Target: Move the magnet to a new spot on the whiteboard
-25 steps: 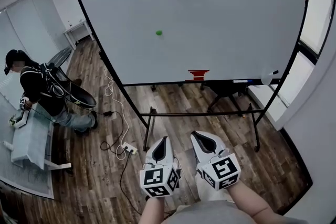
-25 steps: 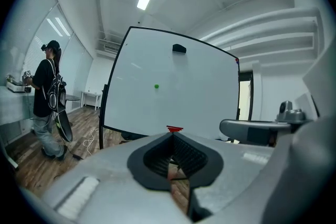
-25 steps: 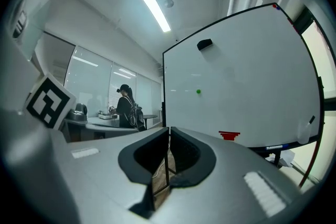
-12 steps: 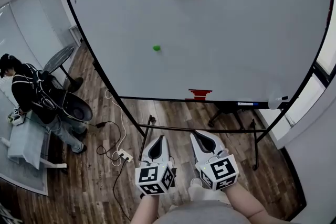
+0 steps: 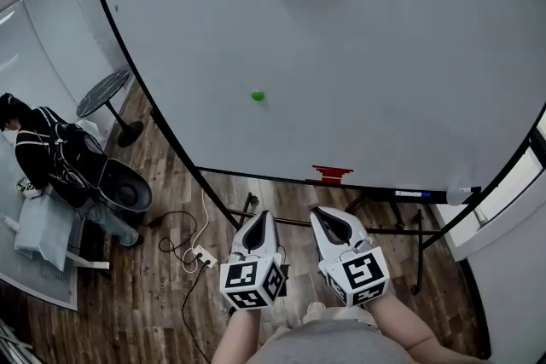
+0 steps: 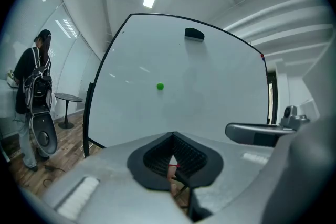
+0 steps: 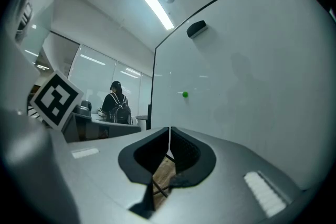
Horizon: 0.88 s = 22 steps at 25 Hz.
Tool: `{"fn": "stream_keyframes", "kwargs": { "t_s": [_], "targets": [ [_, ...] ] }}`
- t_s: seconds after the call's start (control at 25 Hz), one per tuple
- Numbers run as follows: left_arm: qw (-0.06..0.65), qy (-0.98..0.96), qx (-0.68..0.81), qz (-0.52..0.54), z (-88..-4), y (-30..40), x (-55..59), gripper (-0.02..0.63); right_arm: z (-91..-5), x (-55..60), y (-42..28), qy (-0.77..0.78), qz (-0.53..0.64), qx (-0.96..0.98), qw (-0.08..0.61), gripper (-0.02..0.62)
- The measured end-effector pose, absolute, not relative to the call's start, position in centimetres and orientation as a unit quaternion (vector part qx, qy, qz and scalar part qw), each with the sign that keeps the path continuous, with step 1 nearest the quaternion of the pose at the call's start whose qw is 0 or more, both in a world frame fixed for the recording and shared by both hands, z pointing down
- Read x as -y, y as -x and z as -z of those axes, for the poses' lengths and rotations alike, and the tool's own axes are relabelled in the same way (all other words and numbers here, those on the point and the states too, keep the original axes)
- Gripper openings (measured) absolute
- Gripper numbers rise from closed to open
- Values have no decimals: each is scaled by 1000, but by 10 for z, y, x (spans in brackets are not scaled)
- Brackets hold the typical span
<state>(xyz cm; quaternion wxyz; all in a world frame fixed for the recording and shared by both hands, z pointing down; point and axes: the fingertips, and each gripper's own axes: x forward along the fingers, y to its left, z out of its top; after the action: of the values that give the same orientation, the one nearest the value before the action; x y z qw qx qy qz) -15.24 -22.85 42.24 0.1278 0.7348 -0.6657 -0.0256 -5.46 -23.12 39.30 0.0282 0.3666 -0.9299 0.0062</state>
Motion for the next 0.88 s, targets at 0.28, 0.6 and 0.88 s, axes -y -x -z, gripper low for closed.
{"fn": "stream_keyframes", "kwargs": {
  "t_s": [0.28,0.6,0.88],
  "targets": [
    [112,-736,667,21,-408,155,264,5,-395,259,56,-358,-10,933,31,-5],
    [83,-741,666,5,-384,165,300,5,-400,279,58,-353,-22,935,27,-9],
    [52,-748,662,14,-355,171,340,5,-403,299,61,-357,-23,934,21,-11]
  ]
}}
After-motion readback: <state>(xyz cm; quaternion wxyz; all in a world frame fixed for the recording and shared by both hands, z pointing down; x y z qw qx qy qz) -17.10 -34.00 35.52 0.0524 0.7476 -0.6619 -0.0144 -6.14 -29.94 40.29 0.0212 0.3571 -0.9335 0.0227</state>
